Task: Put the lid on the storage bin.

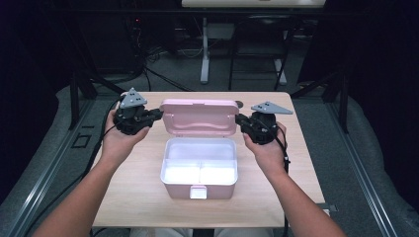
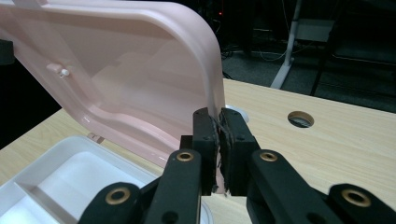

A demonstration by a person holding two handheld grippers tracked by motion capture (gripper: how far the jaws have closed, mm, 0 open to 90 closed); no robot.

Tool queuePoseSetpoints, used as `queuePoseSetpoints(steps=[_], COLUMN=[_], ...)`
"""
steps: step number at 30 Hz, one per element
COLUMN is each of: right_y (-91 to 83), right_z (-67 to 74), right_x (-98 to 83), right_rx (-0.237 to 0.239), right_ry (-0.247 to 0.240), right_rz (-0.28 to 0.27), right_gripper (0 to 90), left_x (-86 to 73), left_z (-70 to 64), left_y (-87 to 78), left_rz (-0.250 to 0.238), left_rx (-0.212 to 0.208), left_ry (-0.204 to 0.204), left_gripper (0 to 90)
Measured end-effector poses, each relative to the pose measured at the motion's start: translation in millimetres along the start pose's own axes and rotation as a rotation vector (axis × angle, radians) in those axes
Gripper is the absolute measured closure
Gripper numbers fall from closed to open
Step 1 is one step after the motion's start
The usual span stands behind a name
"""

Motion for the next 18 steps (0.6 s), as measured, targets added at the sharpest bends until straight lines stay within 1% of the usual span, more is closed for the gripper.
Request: queuePoseSetpoints(steps=[3,5,6,9,11,14,15,18], right_y=[-1.4,-2.0,-2.5,-4.5,-5.6,-7.7,-8.5,-11.2], right_z=[0.5,0.6,1.0,2.3,2.6,3.2,3.5,4.5], right_x=[-1.3,-1.9,-2.6,-4.5,-5.4,-7.0,-7.6,-8.3], right_rx=[0.009,0.011,0.012,0.019,0.027,0.045,0.048,0.056], right_ry=[0.004,0.002,0.004,0.002,0.007,0.014,0.014,0.018], right_rz=[-0.001,-0.002,-0.003,-0.005,-0.005,-0.004,-0.004,-0.014], right_gripper=[84.9,84.9,84.9,84.4,84.0,83.7,83.6,83.1], left_x=[1.5,1.9,2.0,1.5,0.8,-0.4,-0.5,-2.1], left_z=[-1.1,-0.9,-0.4,-2.8,-4.2,-5.6,-6.5,-8.2], left_y=[-2.6,-3.2,-3.8,-3.9,-4.1,-5.4,-5.7,-7.1], left_rz=[-0.016,-0.019,-0.023,-0.026,-0.025,-0.022,-0.027,-0.031], left_rx=[-0.011,-0.009,-0.007,-0.016,-0.011,-0.017,-0.020,-0.022], left_ry=[-0.002,-0.002,-0.002,-0.004,0.002,0.009,0.005,0.008], left_gripper=[81.8,79.5,79.5,79.5,79.4,79.1,79.0,78.9])
Point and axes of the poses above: each handheld gripper's, and its own axes: y roughly forward along the jaws, x roughly out of its top, z roughly to its left, the point moved 9 cm from there along y, roughly forward along the jaws, and after that the axes turned 10 degrees about z, right-handed, at the moved point
